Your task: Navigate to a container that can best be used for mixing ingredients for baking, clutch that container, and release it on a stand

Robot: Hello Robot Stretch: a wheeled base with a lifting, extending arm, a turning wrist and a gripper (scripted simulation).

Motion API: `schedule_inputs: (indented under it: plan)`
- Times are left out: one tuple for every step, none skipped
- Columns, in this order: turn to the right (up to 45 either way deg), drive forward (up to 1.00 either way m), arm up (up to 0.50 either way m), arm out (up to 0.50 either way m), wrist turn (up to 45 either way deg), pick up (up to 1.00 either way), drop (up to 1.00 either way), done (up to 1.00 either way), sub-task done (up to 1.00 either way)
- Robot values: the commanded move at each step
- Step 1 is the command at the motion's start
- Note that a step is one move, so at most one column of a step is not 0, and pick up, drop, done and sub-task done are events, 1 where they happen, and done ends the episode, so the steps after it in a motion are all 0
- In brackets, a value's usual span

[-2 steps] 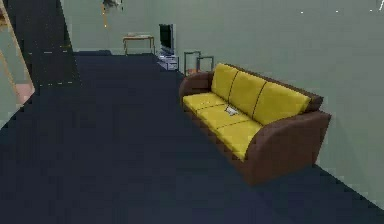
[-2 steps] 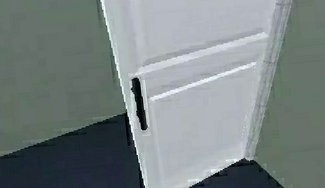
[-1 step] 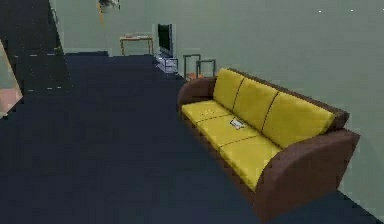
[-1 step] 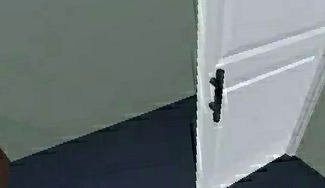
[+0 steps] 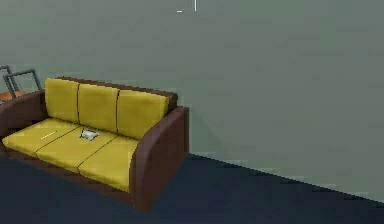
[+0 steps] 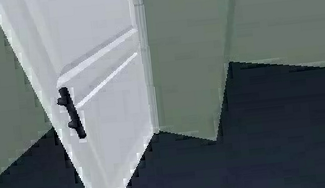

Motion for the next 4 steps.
schedule_inputs:
  plan:
    - [18.0, 0.0, 0.0, 0.0, 0.0, 0.0, 0.0, 0.0, 0.0]
    - [3.0, 0.0, 0.0, 0.0, 0.0, 0.0, 0.0, 0.0, 0.0]
    - [0.0, 0.3, 0.0, 0.0, 0.0, 0.0, 0.0, 0.0, 0.0]
    - [-12.0, 0.0, 0.0, 0.0, 0.0, 0.0, 0.0, 0.0, 0.0]
